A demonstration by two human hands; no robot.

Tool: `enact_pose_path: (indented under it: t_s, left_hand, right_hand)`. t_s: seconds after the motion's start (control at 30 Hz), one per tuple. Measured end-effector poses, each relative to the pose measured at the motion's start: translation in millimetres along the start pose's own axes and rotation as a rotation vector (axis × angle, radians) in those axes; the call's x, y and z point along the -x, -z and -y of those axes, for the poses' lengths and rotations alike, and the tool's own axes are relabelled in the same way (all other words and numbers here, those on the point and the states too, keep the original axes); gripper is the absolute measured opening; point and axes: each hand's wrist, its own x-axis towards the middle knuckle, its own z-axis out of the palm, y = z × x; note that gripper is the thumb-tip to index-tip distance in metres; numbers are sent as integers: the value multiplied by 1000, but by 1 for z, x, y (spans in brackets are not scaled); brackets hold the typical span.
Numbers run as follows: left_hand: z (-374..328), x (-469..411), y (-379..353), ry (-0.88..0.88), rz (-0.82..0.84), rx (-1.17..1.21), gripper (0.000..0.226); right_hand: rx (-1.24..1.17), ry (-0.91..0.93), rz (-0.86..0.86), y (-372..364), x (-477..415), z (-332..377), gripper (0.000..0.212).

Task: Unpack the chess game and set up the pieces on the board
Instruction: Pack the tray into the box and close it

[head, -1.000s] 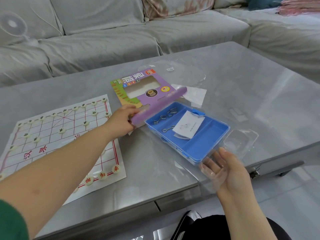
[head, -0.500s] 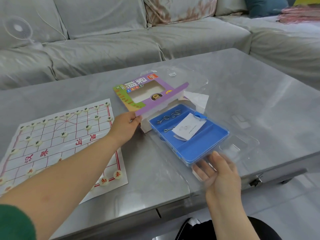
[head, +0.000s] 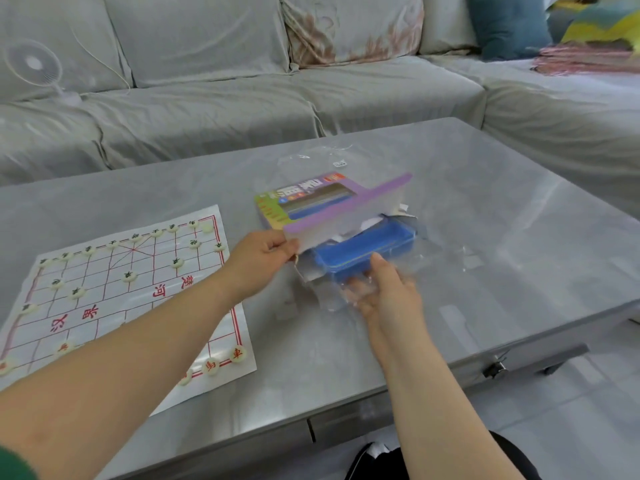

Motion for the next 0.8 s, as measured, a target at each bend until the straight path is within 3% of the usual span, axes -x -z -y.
enact_pose_path:
  t_s: [0.27,0.5,0.67,0.8]
  left_hand:
    - [-9,14,-7,-96,75,-53,25]
    - [-7,19,-7,-85,68,-47,21]
    - [0,15,1,-6,32,77,20]
    - [2,17,4,20,31,188,14]
  right_hand:
    - [111,21,-84,-2,3,-1,18]
    - [445,-40,-119,-3,-4,-2,39]
    - [564,-9,-64,17,2,3,34]
    - [522,114,-145,26,-2,7,62]
